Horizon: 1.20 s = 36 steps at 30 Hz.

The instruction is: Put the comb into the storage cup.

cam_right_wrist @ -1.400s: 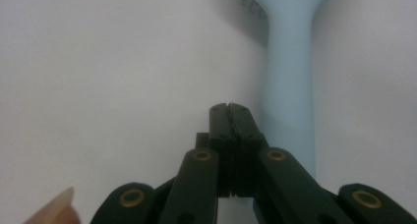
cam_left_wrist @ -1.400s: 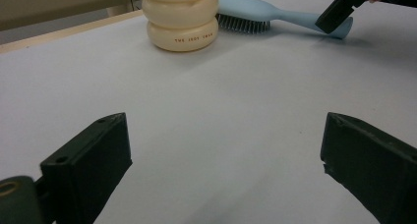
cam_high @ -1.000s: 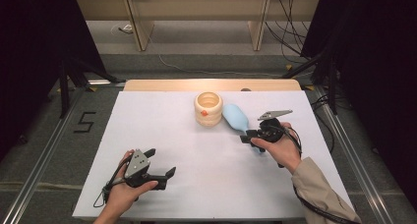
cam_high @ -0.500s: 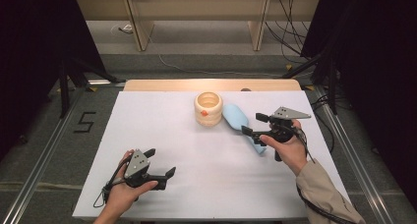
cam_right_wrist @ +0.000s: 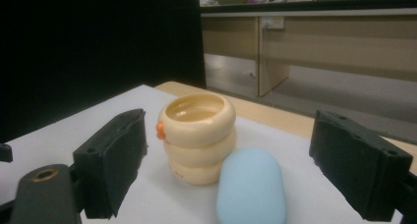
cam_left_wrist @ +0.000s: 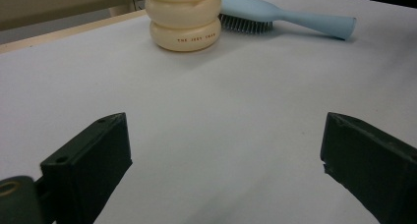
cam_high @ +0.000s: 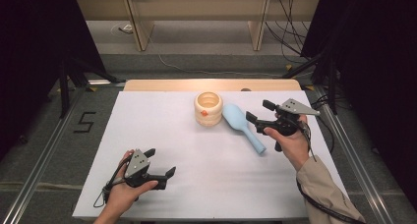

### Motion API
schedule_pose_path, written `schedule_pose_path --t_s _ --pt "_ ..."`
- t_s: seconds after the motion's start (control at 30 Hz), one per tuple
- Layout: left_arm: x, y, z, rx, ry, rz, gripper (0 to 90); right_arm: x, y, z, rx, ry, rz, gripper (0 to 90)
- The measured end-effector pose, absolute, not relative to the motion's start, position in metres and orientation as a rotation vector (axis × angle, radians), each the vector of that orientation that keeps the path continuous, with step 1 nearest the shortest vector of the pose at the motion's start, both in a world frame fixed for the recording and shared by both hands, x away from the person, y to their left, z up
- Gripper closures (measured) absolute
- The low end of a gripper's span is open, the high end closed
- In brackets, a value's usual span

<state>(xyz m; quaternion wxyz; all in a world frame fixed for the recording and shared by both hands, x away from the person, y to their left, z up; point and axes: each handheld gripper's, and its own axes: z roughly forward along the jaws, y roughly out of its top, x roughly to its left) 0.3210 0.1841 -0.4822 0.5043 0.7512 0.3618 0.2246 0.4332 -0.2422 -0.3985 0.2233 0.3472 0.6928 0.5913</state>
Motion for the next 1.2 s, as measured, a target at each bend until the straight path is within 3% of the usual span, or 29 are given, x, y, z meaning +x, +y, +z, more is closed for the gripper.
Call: schedule_pose_path --t_s 0.57,0.77,1.2 --pt "0.321 0.184 -0.482 1.814 0.876 0.545 4.5 0.462 -0.222 -0.39 0.941 2.127 1.457 11.4" --pt "0.321 0.184 -0.482 1.812 0.872 0.541 4.5 0.484 -0.213 -0.406 1.205 2.365 1.076 15.9" --pt "0.321 0.183 -0.482 1.815 0.868 0.535 4.6 0.509 -0.191 -0.438 1.307 2.64 0.594 21.0"
